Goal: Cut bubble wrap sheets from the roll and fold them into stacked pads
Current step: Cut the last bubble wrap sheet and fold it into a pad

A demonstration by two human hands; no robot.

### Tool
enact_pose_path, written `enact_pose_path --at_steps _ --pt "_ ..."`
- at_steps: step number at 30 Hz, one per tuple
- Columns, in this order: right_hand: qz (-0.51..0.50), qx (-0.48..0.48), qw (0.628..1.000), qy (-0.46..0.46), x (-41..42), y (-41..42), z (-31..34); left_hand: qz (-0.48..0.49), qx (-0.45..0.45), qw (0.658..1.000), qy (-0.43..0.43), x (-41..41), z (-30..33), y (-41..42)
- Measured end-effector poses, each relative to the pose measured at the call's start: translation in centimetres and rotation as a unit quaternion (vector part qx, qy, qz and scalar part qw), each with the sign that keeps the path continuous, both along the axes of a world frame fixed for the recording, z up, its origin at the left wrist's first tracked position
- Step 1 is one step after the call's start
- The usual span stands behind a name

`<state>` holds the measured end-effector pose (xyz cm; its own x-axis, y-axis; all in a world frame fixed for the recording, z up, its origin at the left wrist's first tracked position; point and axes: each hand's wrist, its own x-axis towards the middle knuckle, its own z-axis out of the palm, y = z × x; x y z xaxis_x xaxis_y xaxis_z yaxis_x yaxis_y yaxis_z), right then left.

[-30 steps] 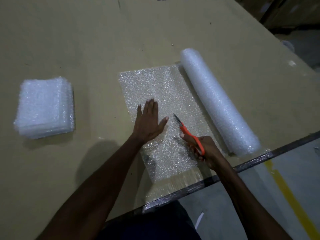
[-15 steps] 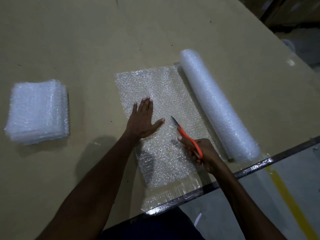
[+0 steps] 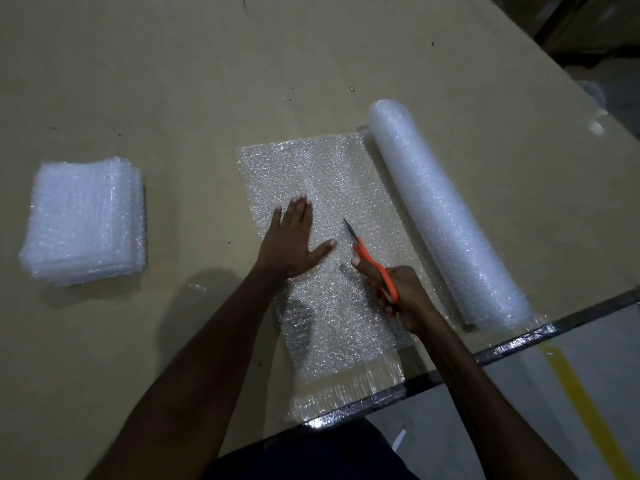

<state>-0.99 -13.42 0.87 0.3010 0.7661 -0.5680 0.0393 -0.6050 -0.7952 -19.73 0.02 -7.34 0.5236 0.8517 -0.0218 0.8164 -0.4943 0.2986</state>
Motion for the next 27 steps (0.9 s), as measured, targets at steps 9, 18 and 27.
enact_pose_path --at_steps 9,18,27 --pt "0.001 0.009 1.000 0.004 0.0 0.6 -0.4 0.000 0.002 1.000 0.005 0.0 0.0 -0.1" --pt "0.009 0.012 1.000 0.000 0.3 1.1 -0.7 0.005 -0.001 1.000 0.016 -0.1 -0.1 0.0" --pt "0.011 0.019 1.000 0.007 0.3 2.7 -0.7 0.005 -0.004 1.000 0.025 0.0 0.1 -0.2"
